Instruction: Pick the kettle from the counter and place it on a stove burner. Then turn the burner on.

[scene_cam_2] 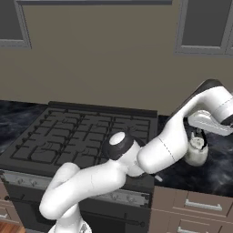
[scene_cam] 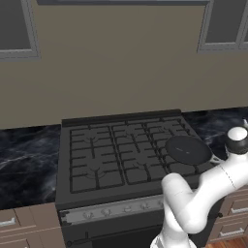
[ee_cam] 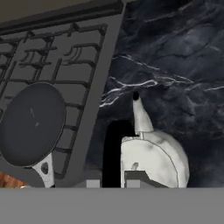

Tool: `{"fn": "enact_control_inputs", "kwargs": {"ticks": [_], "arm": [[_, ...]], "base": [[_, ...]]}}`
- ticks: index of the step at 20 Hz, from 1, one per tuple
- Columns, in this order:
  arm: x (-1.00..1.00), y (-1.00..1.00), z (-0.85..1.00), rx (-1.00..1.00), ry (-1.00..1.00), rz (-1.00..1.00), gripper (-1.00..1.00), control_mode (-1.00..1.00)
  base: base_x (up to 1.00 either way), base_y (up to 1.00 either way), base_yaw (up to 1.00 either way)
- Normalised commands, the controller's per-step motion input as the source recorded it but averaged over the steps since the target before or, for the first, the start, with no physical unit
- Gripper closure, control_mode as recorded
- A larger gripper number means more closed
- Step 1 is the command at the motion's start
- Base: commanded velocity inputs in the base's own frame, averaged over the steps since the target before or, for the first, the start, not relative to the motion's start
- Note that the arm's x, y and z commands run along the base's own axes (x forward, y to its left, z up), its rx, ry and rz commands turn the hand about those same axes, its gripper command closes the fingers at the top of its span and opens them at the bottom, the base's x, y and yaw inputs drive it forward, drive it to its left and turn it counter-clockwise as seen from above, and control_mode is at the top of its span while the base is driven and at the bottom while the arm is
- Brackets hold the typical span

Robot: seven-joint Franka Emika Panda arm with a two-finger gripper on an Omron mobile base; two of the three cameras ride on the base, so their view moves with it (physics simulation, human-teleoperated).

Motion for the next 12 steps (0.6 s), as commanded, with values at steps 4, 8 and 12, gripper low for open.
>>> {"fn": "enact_control_inputs", "kwargs": {"ticks": [4, 8, 12], "arm": [[-0.25, 1.00, 0.37, -0.15, -0.21, 0.33, 1.00, -1.00], [-0.10, 1.00, 0.15, -0.20, -0.23, 0.31, 1.00, -1.00], [-0.02, 1.00, 0.00, -0.20, -0.32, 0.24, 1.00, -1.00]], "base": [[0.00, 0.00, 0.00], [0.00, 0.00, 0.00], [0.00, 0.00, 0.00]]}}
